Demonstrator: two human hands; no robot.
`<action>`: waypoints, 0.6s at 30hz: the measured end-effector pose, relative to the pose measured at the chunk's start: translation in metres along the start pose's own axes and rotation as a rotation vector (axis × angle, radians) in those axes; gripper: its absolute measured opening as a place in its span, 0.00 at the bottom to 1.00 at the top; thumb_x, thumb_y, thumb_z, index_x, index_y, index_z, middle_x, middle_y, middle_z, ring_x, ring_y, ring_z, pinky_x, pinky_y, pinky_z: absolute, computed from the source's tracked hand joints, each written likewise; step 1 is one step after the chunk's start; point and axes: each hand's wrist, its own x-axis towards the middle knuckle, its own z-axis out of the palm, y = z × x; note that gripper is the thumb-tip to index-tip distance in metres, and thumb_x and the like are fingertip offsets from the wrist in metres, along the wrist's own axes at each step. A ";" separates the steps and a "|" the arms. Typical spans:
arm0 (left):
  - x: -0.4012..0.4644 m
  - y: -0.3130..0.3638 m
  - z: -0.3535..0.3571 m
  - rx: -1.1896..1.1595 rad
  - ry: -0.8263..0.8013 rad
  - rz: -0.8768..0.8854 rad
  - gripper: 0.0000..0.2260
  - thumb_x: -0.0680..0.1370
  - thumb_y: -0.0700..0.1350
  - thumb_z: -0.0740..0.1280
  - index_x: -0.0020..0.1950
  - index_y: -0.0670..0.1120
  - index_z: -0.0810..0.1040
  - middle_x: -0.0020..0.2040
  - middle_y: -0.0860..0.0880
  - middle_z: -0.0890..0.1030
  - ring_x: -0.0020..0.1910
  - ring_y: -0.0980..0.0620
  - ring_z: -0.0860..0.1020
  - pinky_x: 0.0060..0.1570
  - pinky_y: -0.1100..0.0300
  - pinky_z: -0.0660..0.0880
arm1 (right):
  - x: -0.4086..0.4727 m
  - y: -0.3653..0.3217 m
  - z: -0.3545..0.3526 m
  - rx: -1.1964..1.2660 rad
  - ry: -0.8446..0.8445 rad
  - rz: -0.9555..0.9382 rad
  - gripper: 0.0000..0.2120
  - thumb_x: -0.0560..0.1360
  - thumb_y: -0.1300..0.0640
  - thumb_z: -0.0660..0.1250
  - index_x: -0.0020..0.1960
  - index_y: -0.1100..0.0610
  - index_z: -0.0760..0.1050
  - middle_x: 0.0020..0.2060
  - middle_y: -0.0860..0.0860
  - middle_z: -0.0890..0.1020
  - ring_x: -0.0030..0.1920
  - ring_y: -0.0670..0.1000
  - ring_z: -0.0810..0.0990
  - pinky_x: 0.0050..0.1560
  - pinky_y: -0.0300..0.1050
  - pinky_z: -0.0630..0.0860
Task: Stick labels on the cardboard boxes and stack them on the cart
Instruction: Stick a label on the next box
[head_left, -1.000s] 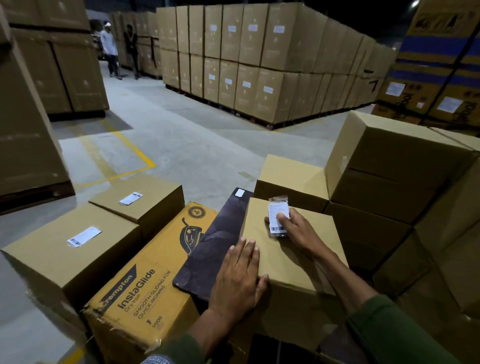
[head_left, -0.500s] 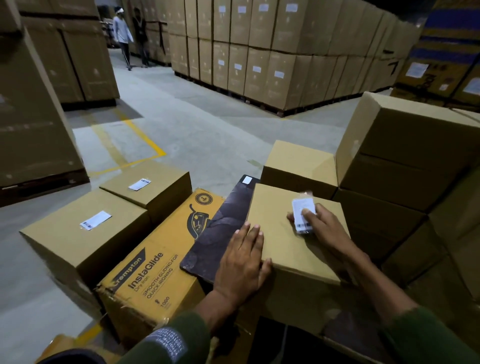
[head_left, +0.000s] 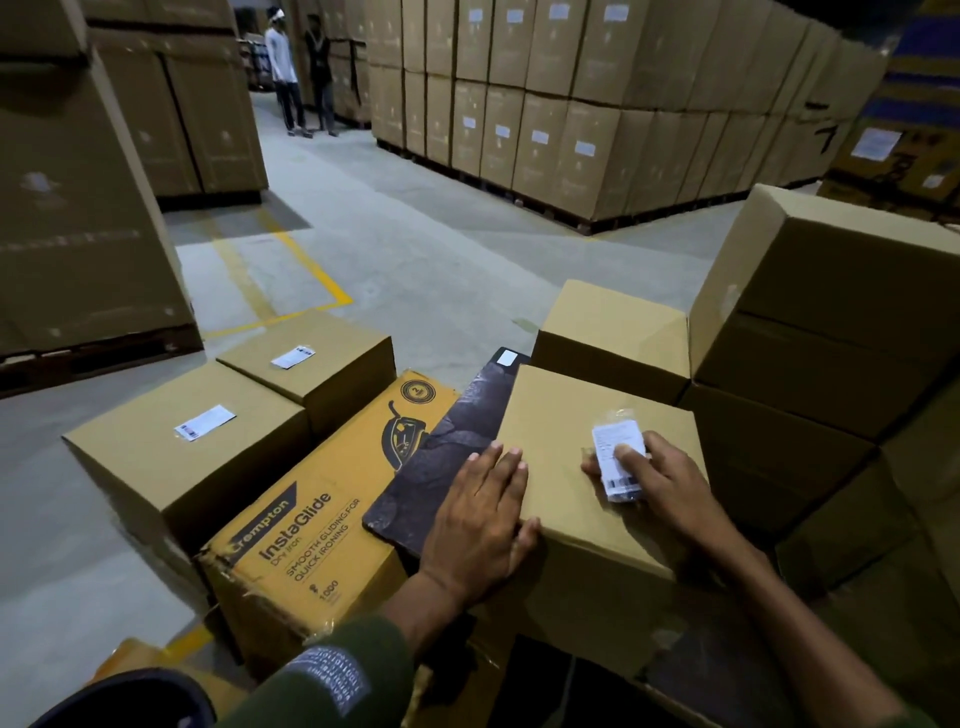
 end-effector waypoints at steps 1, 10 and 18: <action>0.001 0.000 0.000 -0.002 0.004 0.001 0.28 0.84 0.57 0.49 0.71 0.38 0.72 0.71 0.38 0.72 0.73 0.39 0.67 0.68 0.41 0.69 | 0.005 0.001 -0.001 -0.004 0.026 0.006 0.09 0.82 0.51 0.60 0.57 0.54 0.75 0.48 0.50 0.84 0.45 0.46 0.84 0.44 0.43 0.80; -0.001 -0.001 0.003 0.001 -0.007 -0.013 0.27 0.84 0.56 0.50 0.72 0.39 0.71 0.73 0.40 0.71 0.75 0.41 0.64 0.69 0.40 0.68 | 0.072 -0.033 0.039 0.112 0.063 0.017 0.05 0.81 0.53 0.62 0.52 0.51 0.76 0.50 0.53 0.84 0.46 0.48 0.84 0.49 0.48 0.80; 0.000 -0.002 0.006 -0.007 0.025 -0.006 0.27 0.84 0.56 0.50 0.71 0.38 0.71 0.73 0.39 0.70 0.75 0.40 0.64 0.69 0.40 0.67 | 0.017 0.004 0.006 -0.011 0.002 -0.060 0.08 0.82 0.51 0.62 0.54 0.54 0.77 0.46 0.50 0.85 0.42 0.45 0.84 0.45 0.49 0.80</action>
